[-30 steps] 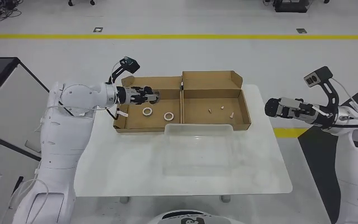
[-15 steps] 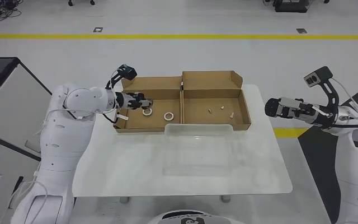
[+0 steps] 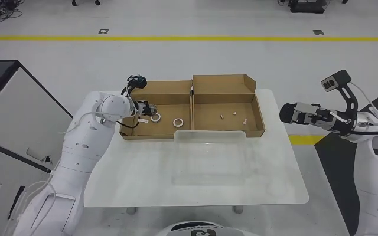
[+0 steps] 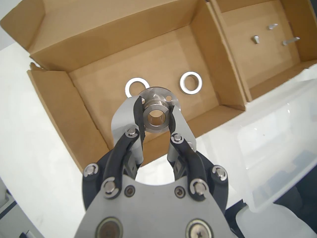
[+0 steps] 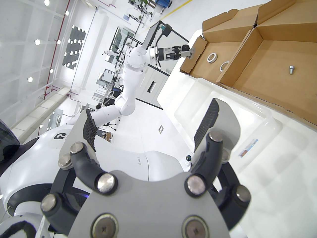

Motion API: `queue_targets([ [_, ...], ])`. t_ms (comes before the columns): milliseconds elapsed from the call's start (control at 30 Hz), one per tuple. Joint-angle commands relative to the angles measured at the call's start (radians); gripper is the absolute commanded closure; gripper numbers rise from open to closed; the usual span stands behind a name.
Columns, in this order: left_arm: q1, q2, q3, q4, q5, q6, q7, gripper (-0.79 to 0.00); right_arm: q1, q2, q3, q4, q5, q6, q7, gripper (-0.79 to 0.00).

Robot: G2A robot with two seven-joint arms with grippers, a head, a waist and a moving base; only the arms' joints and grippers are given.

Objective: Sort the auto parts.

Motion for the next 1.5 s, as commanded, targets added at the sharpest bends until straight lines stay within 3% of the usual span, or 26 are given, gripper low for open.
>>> queue_targets([
  [0,-0.025,-0.008,0.034,0.058,0.029,0.033,0.018,0.000,0.000,0.000,0.000,0.000,0.000,0.000,0.000,-0.785],
  [367,-0.111,-0.038,0.106,0.263,0.071,0.111,0.065,0.000,0.000,0.000,0.000,0.000,0.000,0.000,0.000,-0.785],
  [1233,-0.197,-0.101,0.224,0.467,0.085,0.119,0.044,0.000,0.000,0.000,0.000,0.000,0.000,0.000,0.000,-0.785],
  [1300,-0.204,-0.105,0.230,0.480,0.083,0.114,0.040,-0.148,0.000,0.000,0.000,0.000,0.000,0.000,0.000,-0.785],
  [1367,-0.209,-0.109,0.232,0.493,0.077,0.108,0.041,-0.179,0.000,0.000,0.000,0.000,0.000,0.000,0.000,-0.785],
  [1467,-0.216,-0.114,0.235,0.509,0.070,0.101,0.041,-0.345,0.000,0.000,0.000,0.000,0.000,0.000,0.000,-0.785],
])
